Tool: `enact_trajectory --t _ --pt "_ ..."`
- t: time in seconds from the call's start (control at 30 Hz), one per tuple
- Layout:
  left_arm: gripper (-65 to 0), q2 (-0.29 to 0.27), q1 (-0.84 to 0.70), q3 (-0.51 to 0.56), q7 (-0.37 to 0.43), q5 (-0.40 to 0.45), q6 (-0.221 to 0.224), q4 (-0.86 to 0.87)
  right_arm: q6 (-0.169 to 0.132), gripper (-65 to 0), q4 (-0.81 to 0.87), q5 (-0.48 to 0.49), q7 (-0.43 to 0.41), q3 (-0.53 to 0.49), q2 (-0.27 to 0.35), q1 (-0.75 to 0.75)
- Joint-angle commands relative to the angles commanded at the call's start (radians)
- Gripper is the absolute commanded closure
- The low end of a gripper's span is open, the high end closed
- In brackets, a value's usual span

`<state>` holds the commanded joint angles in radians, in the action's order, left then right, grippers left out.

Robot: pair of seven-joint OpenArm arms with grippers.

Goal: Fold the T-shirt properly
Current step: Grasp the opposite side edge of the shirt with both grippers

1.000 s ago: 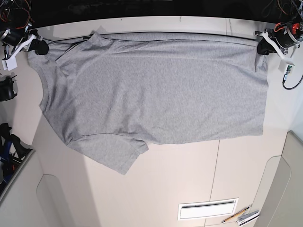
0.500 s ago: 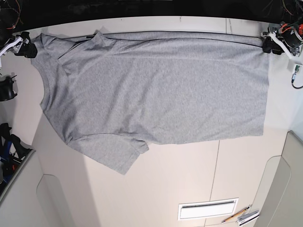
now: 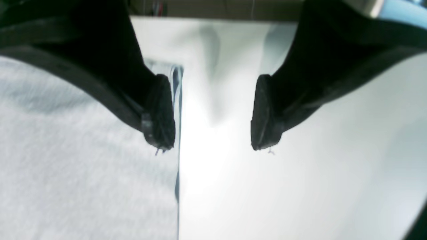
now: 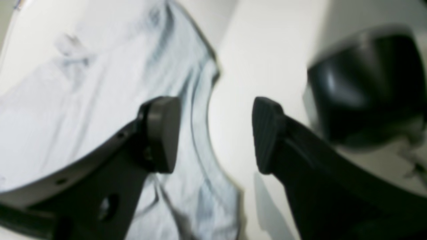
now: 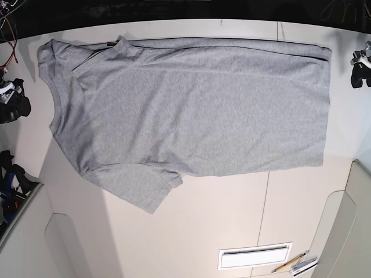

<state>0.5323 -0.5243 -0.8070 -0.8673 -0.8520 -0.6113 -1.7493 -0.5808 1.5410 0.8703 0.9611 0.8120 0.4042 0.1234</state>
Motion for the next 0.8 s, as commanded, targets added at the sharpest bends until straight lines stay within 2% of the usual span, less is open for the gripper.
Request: enact_trajectory --t 0.07,0.13,0.27,0.3,0.4,0.57,0.67,0.8 --pt "-39.9 0.0 0.051 0.002 0.0 -0.001 -0.007 0.0 0.006 -34.3 0.0 -0.047 -0.035 -0.029 0.0 -0.054" --pt "-44.3 0.003 0.098 0.006 0.006 -0.005 -0.006 0.0 0.02 -34.3 -0.003 -0.106 -0.074 -0.087 0.0 -0.106" --pt "-44.4 0.014 0.155 0.061 0.022 0.016 -0.005 0.006 0.055 -34.3 -0.05 -0.23 -0.153 -0.233 -0.001 -0.21" --pt "-44.4 0.018 0.17 0.087 0.038 0.035 0.0 0.013 0.079 -34.3 -0.08 -0.262 -0.164 -0.267 -0.001 -0.247" --pt "-44.4 0.033 0.242 0.181 0.094 0.117 0.056 0.077 0.107 -34.3 -0.205 -0.336 -0.219 -0.346 0.0 -0.35" --pt "-44.4 0.054 0.453 0.328 0.114 0.174 0.069 0.318 0.106 -34.3 -0.457 -0.388 -0.306 -0.391 0.0 -0.504" --pt "-44.4 0.069 0.591 0.415 0.169 0.248 0.069 0.498 0.106 -34.3 -0.572 -0.42 -0.36 -0.391 -0.001 -0.569" --pt "-44.4 0.077 0.749 0.508 0.224 0.296 0.07 0.746 0.106 -34.3 -0.668 -0.47 -0.393 -0.391 0.0 -0.626"
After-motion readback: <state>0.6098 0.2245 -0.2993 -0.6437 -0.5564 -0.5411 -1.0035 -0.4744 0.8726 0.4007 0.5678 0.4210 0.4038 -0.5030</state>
